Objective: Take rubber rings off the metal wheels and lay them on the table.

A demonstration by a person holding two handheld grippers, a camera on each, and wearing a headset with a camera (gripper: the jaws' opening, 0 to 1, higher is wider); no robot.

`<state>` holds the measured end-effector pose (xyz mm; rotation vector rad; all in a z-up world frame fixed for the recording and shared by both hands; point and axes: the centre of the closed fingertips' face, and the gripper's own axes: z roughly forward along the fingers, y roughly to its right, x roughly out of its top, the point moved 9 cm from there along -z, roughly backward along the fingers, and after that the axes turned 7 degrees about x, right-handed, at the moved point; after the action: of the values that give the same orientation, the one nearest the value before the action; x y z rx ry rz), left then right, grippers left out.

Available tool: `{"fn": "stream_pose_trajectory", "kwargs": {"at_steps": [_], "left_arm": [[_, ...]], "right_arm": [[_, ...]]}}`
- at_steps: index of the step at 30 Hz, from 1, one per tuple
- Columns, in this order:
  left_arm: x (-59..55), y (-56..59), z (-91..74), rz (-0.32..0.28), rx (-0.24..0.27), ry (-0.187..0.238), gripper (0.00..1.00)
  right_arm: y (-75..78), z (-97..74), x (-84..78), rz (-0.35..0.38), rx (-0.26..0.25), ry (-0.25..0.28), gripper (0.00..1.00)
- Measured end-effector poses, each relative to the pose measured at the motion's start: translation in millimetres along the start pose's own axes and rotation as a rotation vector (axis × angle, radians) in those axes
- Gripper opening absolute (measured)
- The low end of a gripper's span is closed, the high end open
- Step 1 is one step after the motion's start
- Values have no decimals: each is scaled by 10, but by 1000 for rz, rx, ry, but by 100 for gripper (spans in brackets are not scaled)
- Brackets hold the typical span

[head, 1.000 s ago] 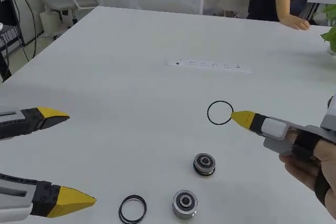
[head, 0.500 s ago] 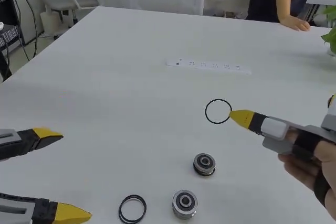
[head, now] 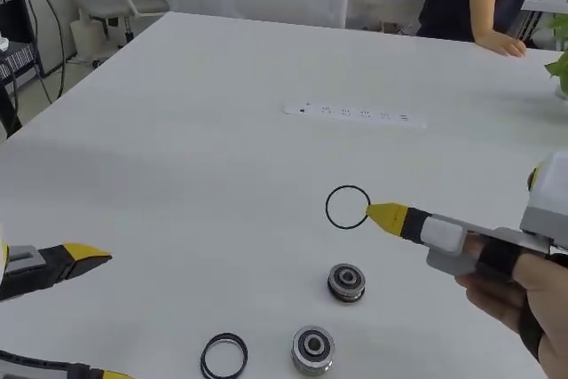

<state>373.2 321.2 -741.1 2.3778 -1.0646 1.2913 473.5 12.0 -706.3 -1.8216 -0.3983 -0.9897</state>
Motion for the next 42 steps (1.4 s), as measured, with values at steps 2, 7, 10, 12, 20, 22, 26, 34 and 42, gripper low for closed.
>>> {"fn": "stream_pose_trajectory", "kwargs": {"at_steps": [2, 7, 10, 12, 20, 22, 26, 34, 42], "left_arm": [[-32, 9, 9, -2, -3, -13, 83], [-73, 27, 23, -11, -12, -20, 84], [-87, 37, 34, -16, -15, -20, 84], [-95, 43, 40, -19, -18, -19, 84], [-101, 64, 52, -30, -33, -14, 85], [-103, 77, 58, -28, -39, -18, 85], [-112, 104, 78, -19, -51, -27, 86], [-100, 145, 100, -25, -60, -20, 87], [-110, 166, 106, -28, -64, -18, 87]], "right_arm": [[-15, 19, -18, -5, 4, -14, 0], [-39, 68, -70, -17, 12, -52, 0], [-61, 95, -104, -25, 19, -73, 0], [-73, 113, -127, -36, 20, -92, 0], [-109, 167, -199, -49, 37, -137, 0], [-110, 187, -217, -52, 43, -151, 0], [-128, 227, -261, -55, 56, -175, 0], [-194, 329, -378, -46, 91, -224, 0], [-235, 422, -523, -59, 115, -297, 0]]}}
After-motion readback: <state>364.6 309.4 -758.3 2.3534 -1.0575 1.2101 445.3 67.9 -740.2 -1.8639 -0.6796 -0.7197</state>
